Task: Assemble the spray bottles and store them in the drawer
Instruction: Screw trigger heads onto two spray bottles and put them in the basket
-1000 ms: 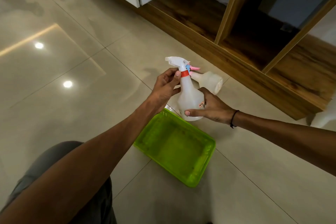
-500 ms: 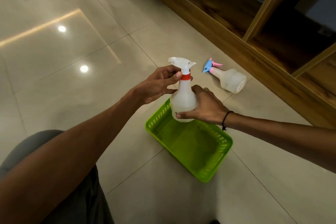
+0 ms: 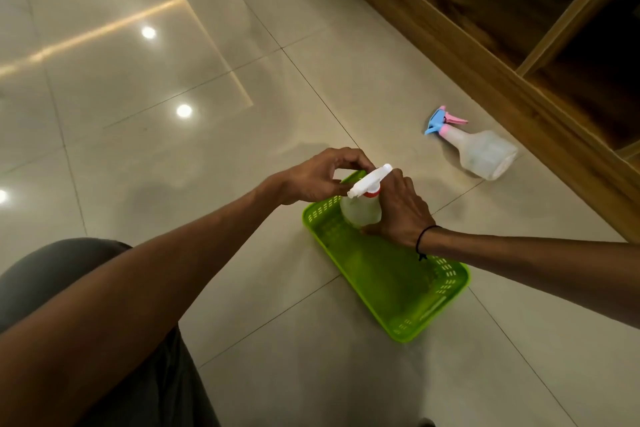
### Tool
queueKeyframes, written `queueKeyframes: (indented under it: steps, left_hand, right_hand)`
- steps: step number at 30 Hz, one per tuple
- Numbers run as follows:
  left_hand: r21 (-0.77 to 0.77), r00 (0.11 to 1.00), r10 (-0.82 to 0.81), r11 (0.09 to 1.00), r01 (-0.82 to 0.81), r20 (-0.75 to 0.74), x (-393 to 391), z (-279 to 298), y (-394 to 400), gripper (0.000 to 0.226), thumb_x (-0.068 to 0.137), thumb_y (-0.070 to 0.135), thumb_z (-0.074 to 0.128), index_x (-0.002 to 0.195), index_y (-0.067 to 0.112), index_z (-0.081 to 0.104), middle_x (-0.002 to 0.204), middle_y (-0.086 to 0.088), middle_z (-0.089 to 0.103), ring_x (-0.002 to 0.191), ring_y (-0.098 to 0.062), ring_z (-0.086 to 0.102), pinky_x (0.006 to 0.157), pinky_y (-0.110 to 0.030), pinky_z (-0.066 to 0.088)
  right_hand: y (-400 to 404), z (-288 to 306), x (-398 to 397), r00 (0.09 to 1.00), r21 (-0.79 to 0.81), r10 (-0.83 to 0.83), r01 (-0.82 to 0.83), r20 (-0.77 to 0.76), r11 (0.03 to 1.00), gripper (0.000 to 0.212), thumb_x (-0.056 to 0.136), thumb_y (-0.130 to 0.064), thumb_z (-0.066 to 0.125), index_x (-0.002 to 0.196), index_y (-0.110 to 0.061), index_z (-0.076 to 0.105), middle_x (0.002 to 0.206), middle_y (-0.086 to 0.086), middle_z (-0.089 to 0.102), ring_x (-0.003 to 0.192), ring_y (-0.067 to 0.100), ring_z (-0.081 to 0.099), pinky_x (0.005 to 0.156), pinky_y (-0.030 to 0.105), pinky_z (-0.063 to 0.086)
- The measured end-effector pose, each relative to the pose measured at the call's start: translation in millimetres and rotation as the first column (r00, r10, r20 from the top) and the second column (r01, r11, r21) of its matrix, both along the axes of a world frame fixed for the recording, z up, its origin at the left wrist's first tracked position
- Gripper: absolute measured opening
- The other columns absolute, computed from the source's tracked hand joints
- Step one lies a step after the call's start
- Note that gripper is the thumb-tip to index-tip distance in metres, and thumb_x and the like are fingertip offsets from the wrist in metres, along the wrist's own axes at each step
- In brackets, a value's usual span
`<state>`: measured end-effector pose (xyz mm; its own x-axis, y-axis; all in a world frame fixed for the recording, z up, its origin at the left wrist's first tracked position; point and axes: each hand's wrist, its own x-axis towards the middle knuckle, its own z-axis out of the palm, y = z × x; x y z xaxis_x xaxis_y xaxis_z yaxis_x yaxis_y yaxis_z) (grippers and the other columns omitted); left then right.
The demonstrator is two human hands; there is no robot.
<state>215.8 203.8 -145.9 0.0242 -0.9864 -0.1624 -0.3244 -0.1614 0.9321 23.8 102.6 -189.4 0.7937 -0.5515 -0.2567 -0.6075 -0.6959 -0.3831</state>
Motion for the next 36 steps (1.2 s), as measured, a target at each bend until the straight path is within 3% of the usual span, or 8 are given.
queueKeyframes:
  steps: [5,9,15,20,25,30,33,36]
  left_hand:
    - [0.01,0.999,-0.043,0.999,0.043,-0.02,5,-2,-4,0.045,0.087,-0.006,0.08,0.128,0.005,0.068,0.132,-0.01,0.072,0.133,-0.019,0.065,0.114,-0.025,0.046]
    - [0.06,0.998,-0.047,0.997,0.049,-0.042,9,3,-13,0.069,0.072,-0.028,0.052,0.123,0.015,0.067,0.135,-0.004,0.071,0.137,-0.009,0.061,0.099,-0.017,0.052]
    - [0.103,0.95,0.311,0.945,-0.309,-0.008,14,9,-40,0.056,0.085,-0.027,0.041,0.121,0.004,0.071,0.126,-0.014,0.074,0.11,-0.012,0.069,0.091,-0.026,0.05]
    - [0.164,0.947,0.322,0.935,-0.315,-0.016,0,7,-57,0.032,0.097,-0.007,0.057,0.115,0.013,0.075,0.118,-0.012,0.078,0.105,-0.012,0.068,0.09,-0.033,0.052]
    - [0.168,0.947,0.321,0.934,-0.316,-0.007,-17,5,-73,0.031,0.098,-0.004,0.055,0.112,0.014,0.076,0.113,-0.012,0.079,0.097,-0.012,0.07,0.083,-0.029,0.053]
    - [0.169,0.947,0.322,0.933,-0.317,-0.008,-22,8,-82,0.038,0.097,-0.004,0.047,0.111,0.015,0.076,0.102,-0.003,0.079,0.095,-0.014,0.072,0.082,-0.029,0.053]
    - [0.168,0.94,0.34,0.929,-0.33,-0.032,-22,8,-86,0.031,0.101,0.002,0.051,0.109,0.019,0.075,0.098,0.001,0.079,0.095,-0.014,0.072,0.084,-0.031,0.053]
    - [0.166,0.921,0.383,0.915,-0.367,-0.077,-22,7,-90,0.022,0.108,0.016,0.053,0.12,0.016,0.072,0.108,-0.008,0.08,0.097,-0.016,0.072,0.087,-0.034,0.053]
  right_hand:
    - [-4,0,-4,1.0,0.014,0.006,-0.006,0.021,1.0,0.123,0.063,-0.05,0.093,0.157,-0.014,0.023,0.137,0.008,0.041,0.121,0.033,0.047,0.082,0.05,0.054]
    - [-10,3,-11,0.999,0.007,0.044,-0.044,-0.026,0.999,0.129,0.061,-0.051,0.095,0.157,-0.017,0.015,0.137,0.009,0.039,0.123,0.035,0.047,0.084,0.047,0.052]
    - [-34,22,-19,0.983,0.032,0.069,-0.065,-0.17,0.997,0.143,0.053,-0.07,0.092,0.161,-0.029,0.007,0.147,0.01,0.036,0.134,0.036,0.044,0.093,0.056,0.049]
    - [-69,39,-21,0.95,0.186,0.144,-0.094,-0.278,0.978,0.116,0.072,-0.054,0.089,0.161,-0.022,0.022,0.15,0.01,0.038,0.135,0.032,0.044,0.109,0.05,0.047]
    - [-106,46,-24,0.976,0.274,0.101,-0.045,-0.194,0.961,0.083,0.087,-0.046,0.081,0.153,-0.022,0.039,0.138,0.005,0.053,0.103,0.016,0.052,0.09,0.029,0.043]
    - [-133,40,-30,0.999,-0.084,-0.002,-0.001,-0.041,0.997,0.051,0.088,-0.037,0.08,0.129,-0.013,0.061,0.127,0.011,0.062,0.108,0.027,0.058,0.089,0.039,0.049]
    - [-151,39,-32,0.987,-0.423,-0.004,-0.064,-0.159,0.904,0.06,0.086,-0.039,0.076,0.136,-0.013,0.054,0.133,0.015,0.055,0.122,0.037,0.05,0.099,0.048,0.048]
    - [-167,37,-30,0.944,-0.358,-0.165,0.054,-0.286,0.932,0.08,0.081,-0.038,0.081,0.147,-0.016,0.04,0.143,0.019,0.045,0.135,0.041,0.042,0.107,0.054,0.042]
